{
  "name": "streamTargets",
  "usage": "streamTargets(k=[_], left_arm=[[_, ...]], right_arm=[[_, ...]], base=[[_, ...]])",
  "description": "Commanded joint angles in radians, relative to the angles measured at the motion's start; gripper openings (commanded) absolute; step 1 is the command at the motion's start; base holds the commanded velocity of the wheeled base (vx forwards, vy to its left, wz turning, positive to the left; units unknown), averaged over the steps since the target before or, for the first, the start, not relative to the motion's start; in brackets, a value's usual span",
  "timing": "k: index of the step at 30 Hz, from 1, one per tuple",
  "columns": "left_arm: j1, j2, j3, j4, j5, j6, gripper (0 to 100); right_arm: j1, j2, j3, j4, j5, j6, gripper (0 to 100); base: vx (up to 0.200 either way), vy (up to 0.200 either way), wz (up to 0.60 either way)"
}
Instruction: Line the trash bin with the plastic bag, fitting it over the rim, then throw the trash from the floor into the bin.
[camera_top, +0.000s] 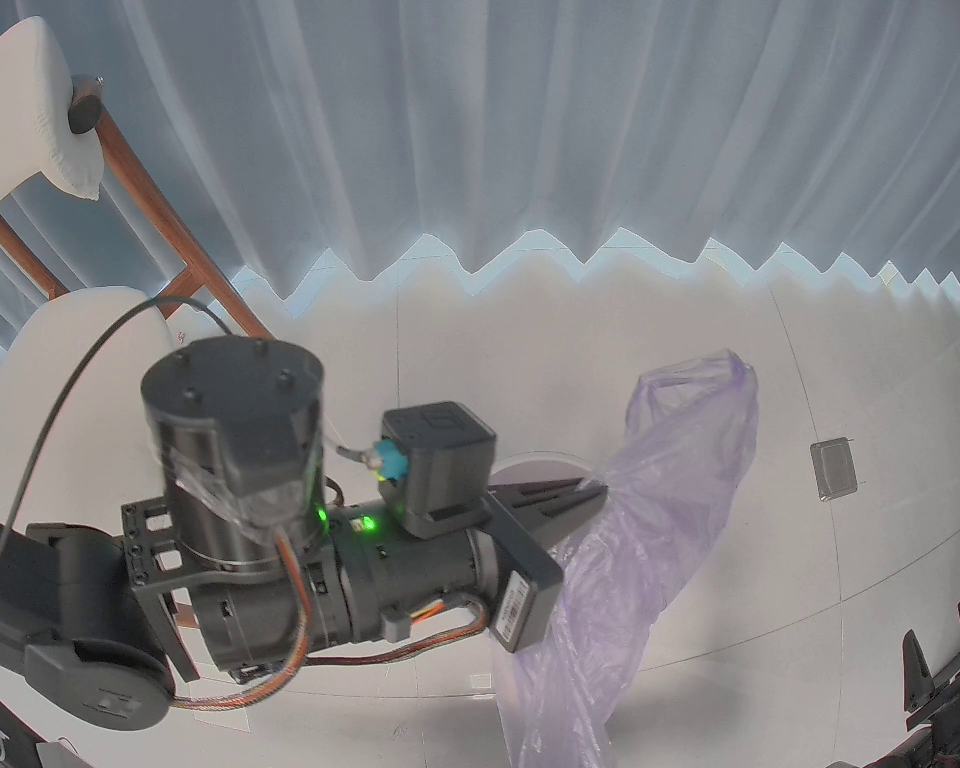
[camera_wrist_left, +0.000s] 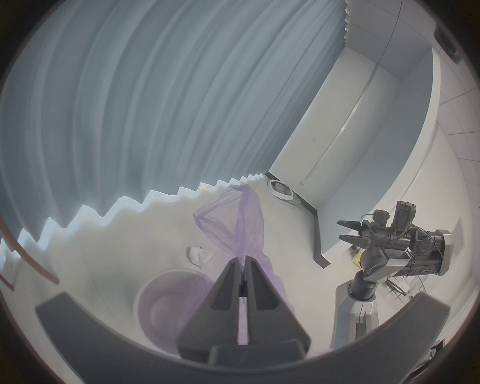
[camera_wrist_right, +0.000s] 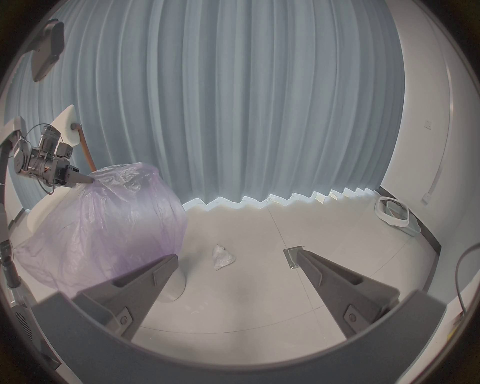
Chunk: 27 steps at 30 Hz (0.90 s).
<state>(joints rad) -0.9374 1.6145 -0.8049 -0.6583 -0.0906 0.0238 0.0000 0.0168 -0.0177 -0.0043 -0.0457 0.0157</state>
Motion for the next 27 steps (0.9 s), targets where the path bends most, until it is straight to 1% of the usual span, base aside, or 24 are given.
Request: streamTargets(k=[1,10,13,17,22,27], left_arm=[[0.037,-0.051,0.024,0.0,0.0,0.001,0],[0.103,-0.111,0.07,0.005,-0.001,0.004,0],[0.144,-0.128,0.072,0.006,-0.001,0.004,0],[0.163,-0.134,0.067,0.006,-0.001,0.005,0],[0.164,-0.134,0.061,0.006,-0.001,0.015,0],[0.201,-0.145,0.05,0.008,-0.001,0.018,0]], right_arm=[[0.0,-0.017,0.018,0.0,0.0,0.0,100],[0.0,-0.017,0.018,0.0,0.0,0.0,100],[0.0,-0.017,0.018,0.0,0.0,0.0,100],[0.0,-0.017,0.018,0.0,0.0,0.0,100],[0.0,-0.017,0.018,0.0,0.0,0.0,100],[0.0,-0.017,0.018,0.0,0.0,0.0,100]], base=[[0.0,0.0,0.0],[0.0,0.0,0.0],[0.0,0.0,0.0],[0.0,0.0,0.0],[0.0,0.0,0.0],[0.0,0.0,0.0]])
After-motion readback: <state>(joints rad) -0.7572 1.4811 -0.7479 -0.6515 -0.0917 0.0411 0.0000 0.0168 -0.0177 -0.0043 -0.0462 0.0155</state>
